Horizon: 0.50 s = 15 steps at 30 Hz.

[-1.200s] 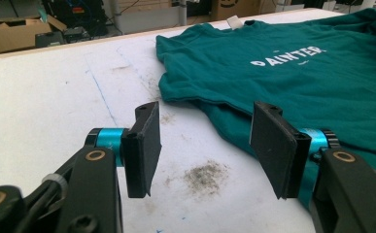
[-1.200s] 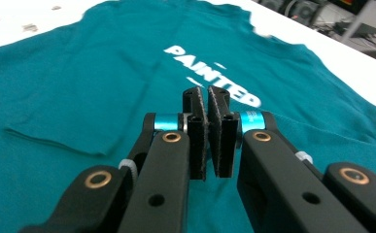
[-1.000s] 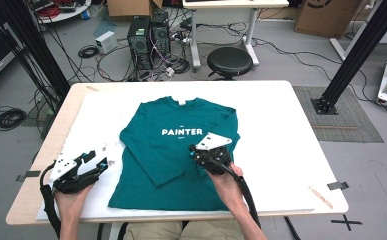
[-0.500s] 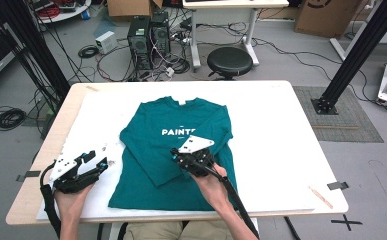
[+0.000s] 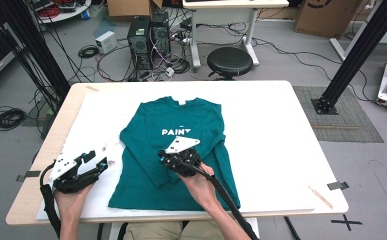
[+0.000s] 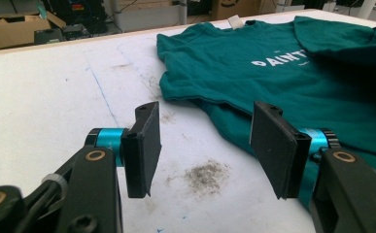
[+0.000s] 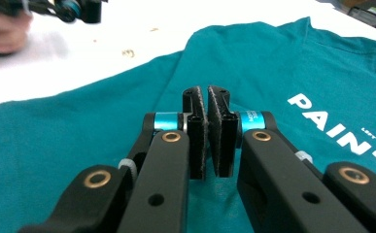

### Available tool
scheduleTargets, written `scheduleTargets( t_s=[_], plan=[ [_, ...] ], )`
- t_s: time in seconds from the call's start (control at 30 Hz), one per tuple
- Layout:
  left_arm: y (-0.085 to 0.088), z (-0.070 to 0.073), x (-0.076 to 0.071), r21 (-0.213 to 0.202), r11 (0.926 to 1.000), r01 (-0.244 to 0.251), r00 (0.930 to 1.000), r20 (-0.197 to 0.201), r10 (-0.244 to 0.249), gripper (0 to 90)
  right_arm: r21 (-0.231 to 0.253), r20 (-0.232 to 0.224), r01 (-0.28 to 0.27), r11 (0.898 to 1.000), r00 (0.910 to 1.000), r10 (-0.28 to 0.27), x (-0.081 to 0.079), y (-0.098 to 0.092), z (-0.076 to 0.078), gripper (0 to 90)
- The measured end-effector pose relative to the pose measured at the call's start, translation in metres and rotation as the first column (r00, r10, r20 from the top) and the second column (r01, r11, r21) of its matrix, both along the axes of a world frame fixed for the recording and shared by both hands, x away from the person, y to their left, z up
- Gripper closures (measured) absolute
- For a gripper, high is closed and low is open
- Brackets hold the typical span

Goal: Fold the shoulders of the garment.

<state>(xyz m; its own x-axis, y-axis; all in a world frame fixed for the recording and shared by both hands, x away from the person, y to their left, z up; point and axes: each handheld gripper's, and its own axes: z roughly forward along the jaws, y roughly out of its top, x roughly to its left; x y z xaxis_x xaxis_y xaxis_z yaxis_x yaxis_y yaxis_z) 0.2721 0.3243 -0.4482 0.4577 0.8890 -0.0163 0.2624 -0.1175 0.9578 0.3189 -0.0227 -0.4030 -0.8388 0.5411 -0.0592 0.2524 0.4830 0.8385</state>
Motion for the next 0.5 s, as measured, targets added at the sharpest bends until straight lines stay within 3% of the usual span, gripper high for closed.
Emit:
scheduleTargets(
  t_s=[0.07,0.13,0.2,0.27,0.33,0.43,0.5],
  plan=[
    [0.000,0.000,0.000,0.000,1.0000,0.001,1.0000,0.000,-0.001,44.7,-0.016,0.006,0.006,1.000,1.0000,-0.006,0.002,0.001,-0.002,79.9],
    [0.001,0.000,0.000,0.000,1.0000,0.002,1.0000,0.001,-0.002,44.7,-0.038,0.036,0.049,0.998,0.9982,-0.047,0.003,-0.001,-0.001,54.7],
    [0.001,0.000,0.000,-0.003,1.0000,0.003,1.0000,0.000,-0.003,44.7,-0.054,0.064,0.093,0.994,0.9939,-0.090,0.001,-0.007,0.003,52.6],
    [0.001,0.000,0.000,0.000,1.0000,0.002,1.0000,0.003,-0.002,44.7,-0.037,0.089,0.140,0.989,0.9867,-0.136,-0.001,-0.021,0.008,45.5],
    [0.000,0.000,0.000,-0.001,1.0000,0.001,1.0000,0.002,-0.001,44.7,-0.012,0.095,0.174,0.985,0.9804,-0.172,0.001,-0.041,0.014,45.9],
    [0.000,0.000,0.000,0.005,1.0000,0.000,1.0000,0.001,0.000,44.7,0.027,0.080,0.249,0.968,0.9647,-0.251,0.006,-0.078,0.019,49.0],
    [0.000,0.000,0.000,0.008,1.0000,0.001,1.0000,0.000,-0.001,44.7,0.034,0.061,0.312,0.949,0.9476,-0.314,0.012,-0.104,0.020,52.7]
  ],
)
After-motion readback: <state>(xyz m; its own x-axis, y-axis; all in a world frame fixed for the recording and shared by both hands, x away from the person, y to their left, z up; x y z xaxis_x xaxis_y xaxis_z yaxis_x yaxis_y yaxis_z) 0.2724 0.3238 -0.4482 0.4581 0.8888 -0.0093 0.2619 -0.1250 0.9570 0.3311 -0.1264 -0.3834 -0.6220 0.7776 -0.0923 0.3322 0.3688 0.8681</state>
